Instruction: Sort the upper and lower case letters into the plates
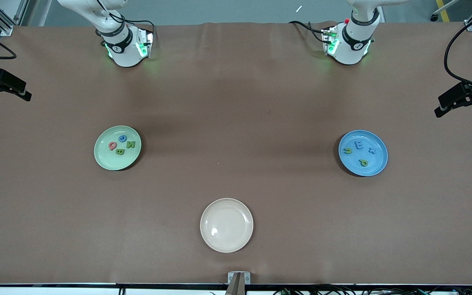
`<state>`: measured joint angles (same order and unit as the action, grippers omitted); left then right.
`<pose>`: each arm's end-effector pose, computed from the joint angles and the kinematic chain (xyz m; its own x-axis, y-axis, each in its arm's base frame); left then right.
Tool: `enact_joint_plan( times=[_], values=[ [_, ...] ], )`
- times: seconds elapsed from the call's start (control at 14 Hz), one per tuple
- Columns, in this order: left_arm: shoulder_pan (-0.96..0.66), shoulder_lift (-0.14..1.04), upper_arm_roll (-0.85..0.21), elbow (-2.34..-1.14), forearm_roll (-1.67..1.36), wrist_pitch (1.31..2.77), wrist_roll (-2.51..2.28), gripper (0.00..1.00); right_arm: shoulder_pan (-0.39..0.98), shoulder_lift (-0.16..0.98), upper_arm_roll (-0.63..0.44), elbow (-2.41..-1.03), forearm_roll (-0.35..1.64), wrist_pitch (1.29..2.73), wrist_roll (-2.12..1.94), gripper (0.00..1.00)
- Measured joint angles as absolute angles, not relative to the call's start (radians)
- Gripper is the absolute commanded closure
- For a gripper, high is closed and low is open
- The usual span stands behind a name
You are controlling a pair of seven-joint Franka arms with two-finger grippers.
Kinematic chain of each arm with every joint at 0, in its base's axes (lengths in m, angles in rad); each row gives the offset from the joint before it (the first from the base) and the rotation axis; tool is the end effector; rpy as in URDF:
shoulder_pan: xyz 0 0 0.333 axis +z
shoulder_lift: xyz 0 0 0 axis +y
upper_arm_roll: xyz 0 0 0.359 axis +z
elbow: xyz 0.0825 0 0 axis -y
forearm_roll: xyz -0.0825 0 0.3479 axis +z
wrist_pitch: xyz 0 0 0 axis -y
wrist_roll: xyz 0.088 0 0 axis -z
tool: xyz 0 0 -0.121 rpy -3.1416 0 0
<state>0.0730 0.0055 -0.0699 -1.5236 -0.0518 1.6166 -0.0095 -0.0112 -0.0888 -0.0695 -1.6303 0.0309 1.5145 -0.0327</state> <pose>0.5269 -0.0043 0.6758 0.9961 0.0150 0.0868 0.0104 -0.9985 0.0530 0.4790 -0.0368 0.6672 0.9986 -0.0458 -0.0259 -0.0468 -0.9982 -0.0379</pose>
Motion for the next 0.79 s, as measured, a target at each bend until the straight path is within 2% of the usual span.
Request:
enact_joint_plan(
  times=[0.79],
  values=[
    [0.072, 0.005, -0.073, -1.513, -0.025, 1.618, -0.008, 0.0, -0.011, -0.089, -0.067, -1.63, 0.019, 1.516, -0.068, 0.0]
  ],
)
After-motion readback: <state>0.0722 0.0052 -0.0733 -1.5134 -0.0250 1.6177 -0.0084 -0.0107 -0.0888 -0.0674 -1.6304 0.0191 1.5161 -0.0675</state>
